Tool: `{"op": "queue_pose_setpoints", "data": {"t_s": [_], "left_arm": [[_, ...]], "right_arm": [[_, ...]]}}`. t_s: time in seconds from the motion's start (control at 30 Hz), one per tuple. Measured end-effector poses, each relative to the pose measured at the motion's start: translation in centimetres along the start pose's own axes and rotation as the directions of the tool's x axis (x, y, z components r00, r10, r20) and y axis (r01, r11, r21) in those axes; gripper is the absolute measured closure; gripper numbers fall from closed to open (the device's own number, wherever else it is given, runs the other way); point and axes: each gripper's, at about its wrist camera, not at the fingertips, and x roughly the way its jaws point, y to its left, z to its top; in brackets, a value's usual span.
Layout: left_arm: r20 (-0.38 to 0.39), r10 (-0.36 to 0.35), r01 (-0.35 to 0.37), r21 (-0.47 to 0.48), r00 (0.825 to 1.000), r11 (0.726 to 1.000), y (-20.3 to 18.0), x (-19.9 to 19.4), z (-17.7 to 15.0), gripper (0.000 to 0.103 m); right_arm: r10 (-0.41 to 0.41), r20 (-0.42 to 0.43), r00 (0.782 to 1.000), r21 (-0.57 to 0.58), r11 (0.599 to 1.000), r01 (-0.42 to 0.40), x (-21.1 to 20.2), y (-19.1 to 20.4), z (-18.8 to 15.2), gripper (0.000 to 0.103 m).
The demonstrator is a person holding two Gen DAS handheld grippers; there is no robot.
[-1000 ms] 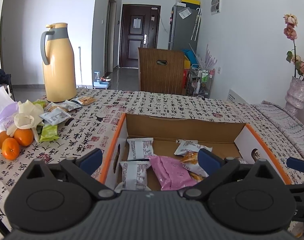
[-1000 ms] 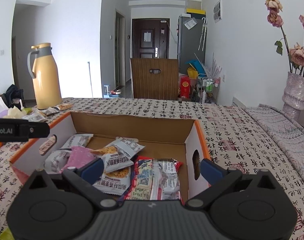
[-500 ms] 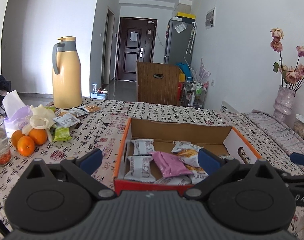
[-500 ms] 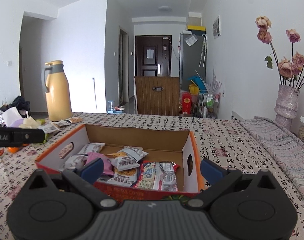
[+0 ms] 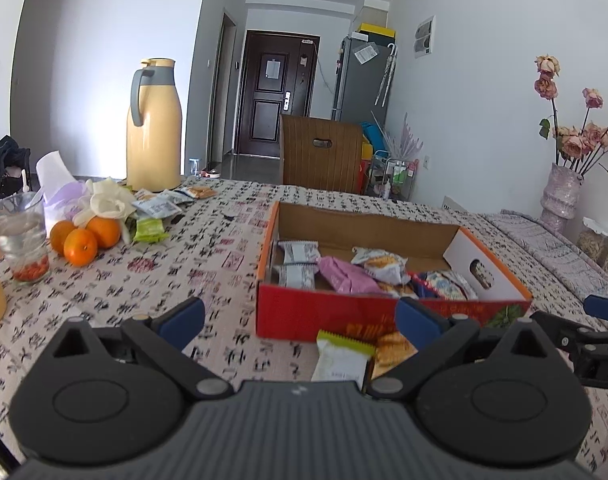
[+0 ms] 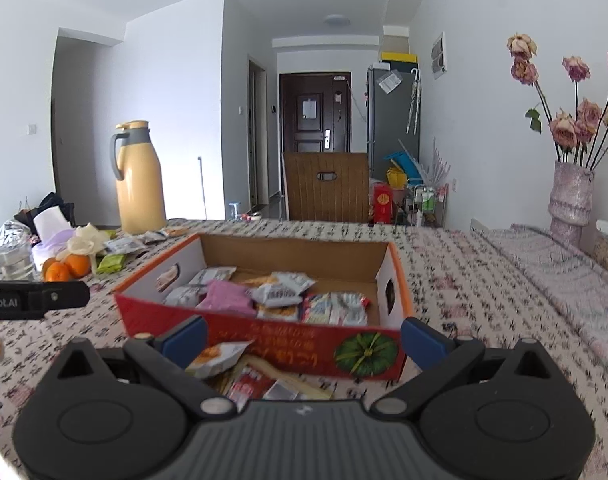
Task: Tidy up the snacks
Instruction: 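Move both tools back toward the snack pile, then grasp a white-and-yellow striped snack packet with the right tool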
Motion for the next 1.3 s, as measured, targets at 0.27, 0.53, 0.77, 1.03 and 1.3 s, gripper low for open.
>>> {"op": "queue_pose_setpoints", "data": {"t_s": [0.27, 0.53, 0.77, 1.03, 1.3], "left_arm": [[-0.051, -0.015, 0.017, 0.022, 0.999, 1.0, 0.1, -1.7, -3.5, 0.0], [-0.08, -0.025, 0.025, 0.004, 0.996, 1.0, 1.1, -2.3, -5.1, 0.0], [-0.084, -0.031, 0.03, -0.005, 0.996, 1.0, 1.5, -2.2, -5.3, 0.0], [-0.096, -0.021, 0.019, -0.02, 0.995, 1.0, 2.2, -2.0, -5.4, 0.0], [-0.111, -0.007, 0.005, -0.024, 0.994, 1.0, 2.4, -1.4, -5.6, 0.0]], "right_arm": [[0.012, -0.065, 0.998, 0.016, 1.0, -0.011, -0.9, 1.4, -2.7, 0.0], [0.011, -0.119, 0.993, 0.015, 1.0, -0.009, -1.5, 2.0, -4.8, 0.0], [0.008, -0.126, 0.992, 0.012, 1.0, -0.007, -1.5, 2.2, -4.8, 0.0], [0.005, -0.134, 0.991, 0.012, 1.0, -0.004, -1.5, 2.3, -4.9, 0.0], [0.01, -0.131, 0.991, 0.064, 0.998, -0.001, 0.2, 1.9, -3.6, 0.0]]}}
